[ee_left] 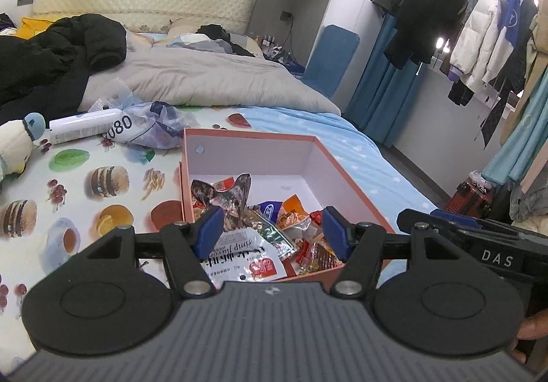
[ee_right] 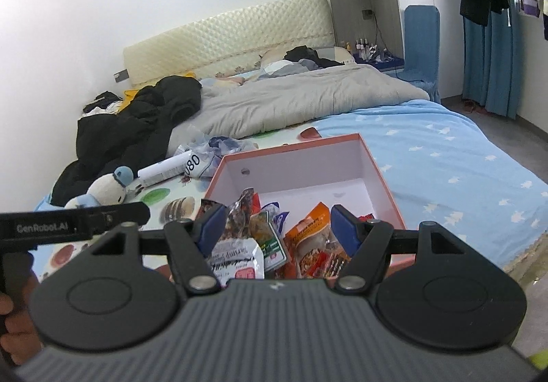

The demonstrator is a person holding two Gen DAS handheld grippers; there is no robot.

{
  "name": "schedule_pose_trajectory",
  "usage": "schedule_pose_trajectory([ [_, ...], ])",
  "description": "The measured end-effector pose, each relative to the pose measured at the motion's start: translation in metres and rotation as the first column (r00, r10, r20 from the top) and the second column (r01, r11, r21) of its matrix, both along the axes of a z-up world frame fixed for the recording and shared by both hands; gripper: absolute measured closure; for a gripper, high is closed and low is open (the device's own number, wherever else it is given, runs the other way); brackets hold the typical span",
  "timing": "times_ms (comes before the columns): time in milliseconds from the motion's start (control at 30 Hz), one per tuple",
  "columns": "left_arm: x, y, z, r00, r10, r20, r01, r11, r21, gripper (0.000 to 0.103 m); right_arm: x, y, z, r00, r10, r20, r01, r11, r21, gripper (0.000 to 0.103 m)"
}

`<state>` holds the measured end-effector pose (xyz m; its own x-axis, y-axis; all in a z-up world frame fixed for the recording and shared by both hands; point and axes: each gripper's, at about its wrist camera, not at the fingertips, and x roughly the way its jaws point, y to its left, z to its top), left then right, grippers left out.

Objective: Organize snacks

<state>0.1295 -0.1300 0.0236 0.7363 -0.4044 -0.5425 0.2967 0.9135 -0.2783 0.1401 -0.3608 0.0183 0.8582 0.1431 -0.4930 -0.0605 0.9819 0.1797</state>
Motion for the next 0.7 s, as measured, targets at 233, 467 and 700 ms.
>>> schedule_pose_trajectory([
  [233, -0.016, 0.003, 0.0, 1.0, 0.015, 0.005, -0.015, 1.0, 0.008, 0.034, -0.016, 0.003, -0.004, 1.0, -0.008, -0.008, 0.008, 1.0, 0.0, 0.033],
  [467, -0.028, 0.006, -0.002, 0.999, 0.033, 0.002, -0.033, 0.999, 0.005, 0.034, -0.033, 0.006, -0.008, 1.0, -0.014, -0.002, 0.014, 1.0, -0.014, 0.033],
  [700, -0.038, 0.001, -0.007, 1.0, 0.028, 0.008, -0.028, 0.999, 0.03, 0.027, -0.045, 0.008, -0.012, 0.999, -0.035, 0.009, 0.036, 0.998, -0.048, 0.033],
])
